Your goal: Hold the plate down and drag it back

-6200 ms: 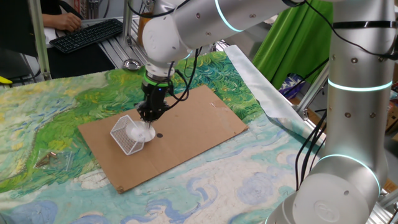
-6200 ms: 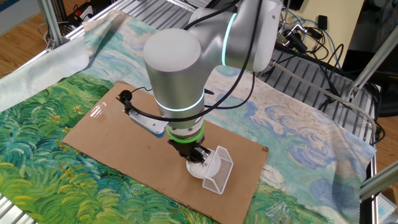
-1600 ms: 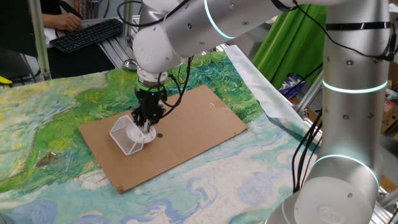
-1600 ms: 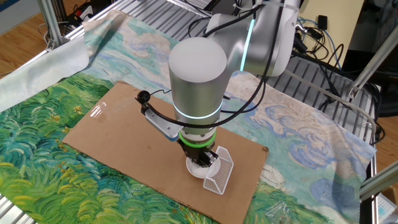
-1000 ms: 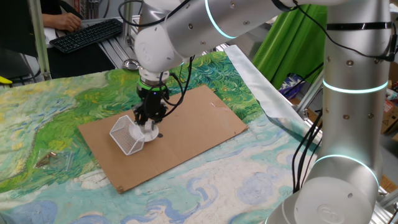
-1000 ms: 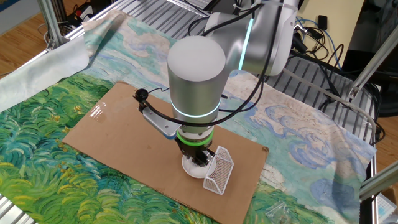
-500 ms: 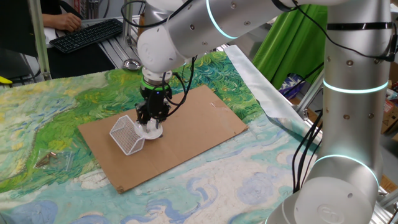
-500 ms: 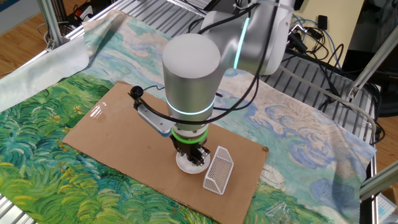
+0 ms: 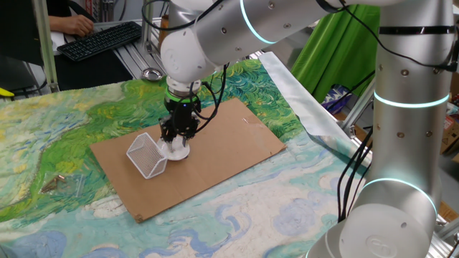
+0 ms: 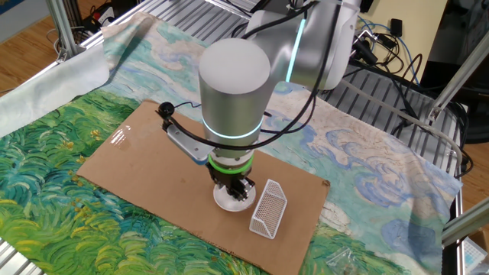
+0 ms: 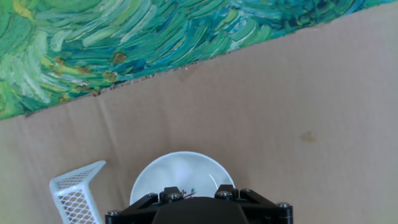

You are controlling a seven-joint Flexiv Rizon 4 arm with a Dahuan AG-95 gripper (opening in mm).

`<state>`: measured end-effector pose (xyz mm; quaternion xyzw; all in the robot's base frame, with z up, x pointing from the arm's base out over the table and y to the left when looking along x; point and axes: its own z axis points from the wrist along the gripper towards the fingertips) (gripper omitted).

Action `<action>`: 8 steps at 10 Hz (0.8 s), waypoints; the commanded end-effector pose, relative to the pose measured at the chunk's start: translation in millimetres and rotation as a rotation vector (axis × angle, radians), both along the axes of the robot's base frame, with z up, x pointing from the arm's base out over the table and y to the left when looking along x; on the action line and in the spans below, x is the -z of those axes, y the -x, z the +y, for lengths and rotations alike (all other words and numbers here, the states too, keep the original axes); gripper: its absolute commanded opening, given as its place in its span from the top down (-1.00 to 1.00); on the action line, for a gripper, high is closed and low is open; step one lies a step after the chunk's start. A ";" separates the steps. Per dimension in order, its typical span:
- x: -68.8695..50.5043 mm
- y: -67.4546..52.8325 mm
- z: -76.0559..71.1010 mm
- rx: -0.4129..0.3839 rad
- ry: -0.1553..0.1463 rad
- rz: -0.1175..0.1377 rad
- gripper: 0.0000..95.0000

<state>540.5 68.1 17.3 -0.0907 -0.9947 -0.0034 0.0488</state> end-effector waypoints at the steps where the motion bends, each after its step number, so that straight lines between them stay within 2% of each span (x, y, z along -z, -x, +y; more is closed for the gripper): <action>1: -1.7 0.1 -0.3 0.070 -0.002 0.018 0.20; 3: -2.0 0.2 -0.4 0.173 0.002 0.033 0.20; 7: -2.1 0.4 -0.3 0.439 -0.016 0.050 0.20; 8: -2.2 0.4 -0.4 0.472 -0.020 0.051 0.20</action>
